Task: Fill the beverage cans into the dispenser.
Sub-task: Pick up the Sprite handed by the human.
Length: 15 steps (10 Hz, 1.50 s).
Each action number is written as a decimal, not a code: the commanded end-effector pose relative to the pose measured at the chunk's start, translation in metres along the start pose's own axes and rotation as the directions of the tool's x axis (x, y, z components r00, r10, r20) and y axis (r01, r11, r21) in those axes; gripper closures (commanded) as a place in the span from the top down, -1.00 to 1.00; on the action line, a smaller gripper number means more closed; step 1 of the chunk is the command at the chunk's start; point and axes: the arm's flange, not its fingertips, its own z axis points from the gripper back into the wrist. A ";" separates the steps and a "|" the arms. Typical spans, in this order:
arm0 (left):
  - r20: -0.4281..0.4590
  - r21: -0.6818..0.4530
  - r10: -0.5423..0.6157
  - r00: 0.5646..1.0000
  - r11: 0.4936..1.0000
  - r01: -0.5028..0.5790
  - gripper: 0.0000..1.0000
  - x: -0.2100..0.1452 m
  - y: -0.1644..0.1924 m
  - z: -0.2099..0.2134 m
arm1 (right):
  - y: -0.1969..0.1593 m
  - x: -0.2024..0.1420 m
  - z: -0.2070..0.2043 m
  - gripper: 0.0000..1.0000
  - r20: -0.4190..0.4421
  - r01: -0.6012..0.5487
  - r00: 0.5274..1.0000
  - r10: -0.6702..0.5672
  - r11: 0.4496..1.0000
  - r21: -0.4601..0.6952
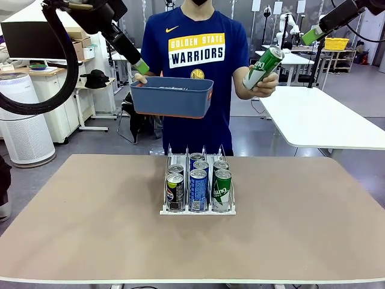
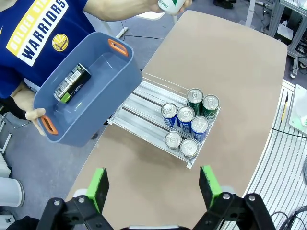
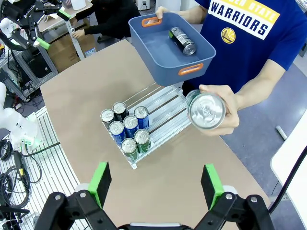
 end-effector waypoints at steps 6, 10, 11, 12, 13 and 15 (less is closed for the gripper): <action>0.000 0.003 0.001 1.000 1.000 -0.001 1.00 0.000 0.000 0.001 | 0.000 -0.001 -0.001 1.00 -0.001 0.001 1.000 -0.001 1.000 0.002; 0.000 0.003 0.001 1.000 1.000 -0.001 1.00 0.000 0.000 0.001 | 0.000 -0.001 -0.001 1.00 -0.001 0.001 1.000 -0.001 1.000 0.002; 0.000 0.003 0.001 1.000 1.000 -0.001 1.00 0.000 0.000 0.001 | 0.000 -0.001 -0.001 1.00 -0.001 0.001 1.000 -0.001 1.000 0.002; 0.000 0.003 0.001 1.000 1.000 -0.001 1.00 0.000 0.000 0.001 | 0.000 -0.001 -0.001 1.00 -0.001 0.001 1.000 -0.001 1.000 0.002; 0.000 0.003 0.001 1.000 1.000 -0.001 1.00 0.000 0.000 0.001 | 0.000 -0.001 -0.001 1.00 -0.001 0.001 1.000 -0.001 1.000 0.002; 0.000 0.003 0.001 1.000 1.000 -0.001 1.00 0.000 0.000 0.001 | 0.000 -0.001 -0.001 1.00 -0.001 0.001 1.000 -0.001 1.000 0.002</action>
